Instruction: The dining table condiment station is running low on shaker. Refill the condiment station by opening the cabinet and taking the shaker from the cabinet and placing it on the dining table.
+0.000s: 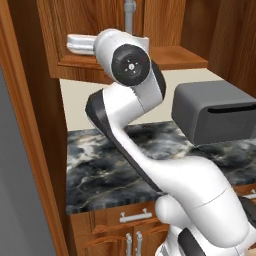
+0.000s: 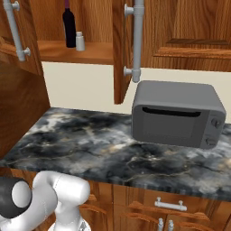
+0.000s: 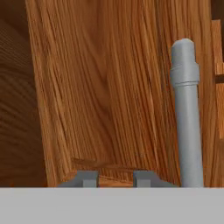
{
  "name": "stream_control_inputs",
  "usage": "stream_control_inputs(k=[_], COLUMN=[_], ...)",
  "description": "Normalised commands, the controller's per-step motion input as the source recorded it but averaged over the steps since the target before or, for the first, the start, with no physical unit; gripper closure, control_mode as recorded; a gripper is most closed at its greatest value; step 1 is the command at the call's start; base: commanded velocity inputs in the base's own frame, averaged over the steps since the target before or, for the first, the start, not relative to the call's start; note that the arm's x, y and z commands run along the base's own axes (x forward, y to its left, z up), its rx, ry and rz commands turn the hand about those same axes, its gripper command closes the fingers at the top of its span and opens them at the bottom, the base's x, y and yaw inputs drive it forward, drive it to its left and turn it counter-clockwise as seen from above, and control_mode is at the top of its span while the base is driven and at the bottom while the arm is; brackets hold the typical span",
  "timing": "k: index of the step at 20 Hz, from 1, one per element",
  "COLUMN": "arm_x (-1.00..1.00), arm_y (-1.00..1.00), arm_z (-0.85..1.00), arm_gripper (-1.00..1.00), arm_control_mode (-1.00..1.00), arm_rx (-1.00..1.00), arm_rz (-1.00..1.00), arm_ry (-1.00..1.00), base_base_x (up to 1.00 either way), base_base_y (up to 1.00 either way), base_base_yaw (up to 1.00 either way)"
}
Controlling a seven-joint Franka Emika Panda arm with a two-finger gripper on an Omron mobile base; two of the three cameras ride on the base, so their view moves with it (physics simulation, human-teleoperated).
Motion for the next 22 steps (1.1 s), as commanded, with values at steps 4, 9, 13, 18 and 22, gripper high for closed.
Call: stream_control_inputs(k=[4, 9, 13, 18, 22], arm_x=[-0.69, -0.57, -0.3, 0.05, 0.58], arm_y=[0.24, -0.87, -1.0, -1.0, -0.92], arm_z=[-0.2, 0.0, -0.02, -0.22, -0.35], arm_gripper=[-1.0, -1.0, -1.0, -1.0, -1.0], arm_control_mode=[-1.0, -1.0, -1.0, -1.0, -1.0], arm_rx=[0.11, 0.49, 0.63, 0.56, 0.4], arm_rz=[0.01, 0.08, 0.11, 0.11, 0.12], arm_ry=[0.0, -0.07, -0.03, 0.02, 0.16], base_base_x=[0.0, 0.0, 0.0, 0.0, 0.0], base_base_y=[0.0, 0.0, 0.0, 0.0, 0.0], base_base_yaw=[0.0, 0.0, 0.0, 0.0, 0.0])
